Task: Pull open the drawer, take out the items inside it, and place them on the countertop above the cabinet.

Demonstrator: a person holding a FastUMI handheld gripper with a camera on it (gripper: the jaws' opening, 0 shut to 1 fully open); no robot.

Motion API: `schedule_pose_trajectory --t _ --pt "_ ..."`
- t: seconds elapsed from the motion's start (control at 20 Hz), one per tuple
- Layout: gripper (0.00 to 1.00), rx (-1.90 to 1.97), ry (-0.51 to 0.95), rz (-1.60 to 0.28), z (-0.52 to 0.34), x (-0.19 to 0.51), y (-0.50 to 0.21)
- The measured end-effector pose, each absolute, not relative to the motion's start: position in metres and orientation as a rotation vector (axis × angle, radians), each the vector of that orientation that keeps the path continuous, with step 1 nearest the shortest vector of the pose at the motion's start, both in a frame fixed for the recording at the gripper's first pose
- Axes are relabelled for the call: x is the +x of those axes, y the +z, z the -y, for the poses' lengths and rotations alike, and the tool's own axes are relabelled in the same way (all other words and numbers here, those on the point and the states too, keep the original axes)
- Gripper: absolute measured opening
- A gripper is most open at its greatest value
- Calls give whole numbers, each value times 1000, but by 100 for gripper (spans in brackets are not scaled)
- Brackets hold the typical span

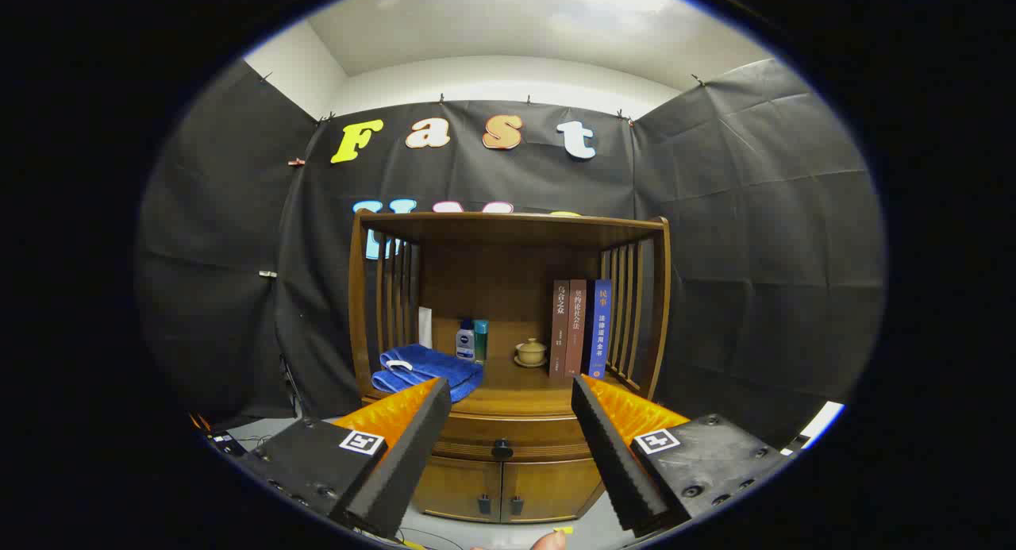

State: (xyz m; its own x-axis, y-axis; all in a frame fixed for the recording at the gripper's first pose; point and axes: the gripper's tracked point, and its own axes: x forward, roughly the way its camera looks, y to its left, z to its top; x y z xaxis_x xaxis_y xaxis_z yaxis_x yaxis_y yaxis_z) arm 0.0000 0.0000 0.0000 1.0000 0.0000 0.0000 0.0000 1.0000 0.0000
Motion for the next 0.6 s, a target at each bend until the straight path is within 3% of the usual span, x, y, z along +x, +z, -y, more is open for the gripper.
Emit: schedule_pose_trajectory --t 0.6 --pt "98 -11 3 5 -1 -3 4"
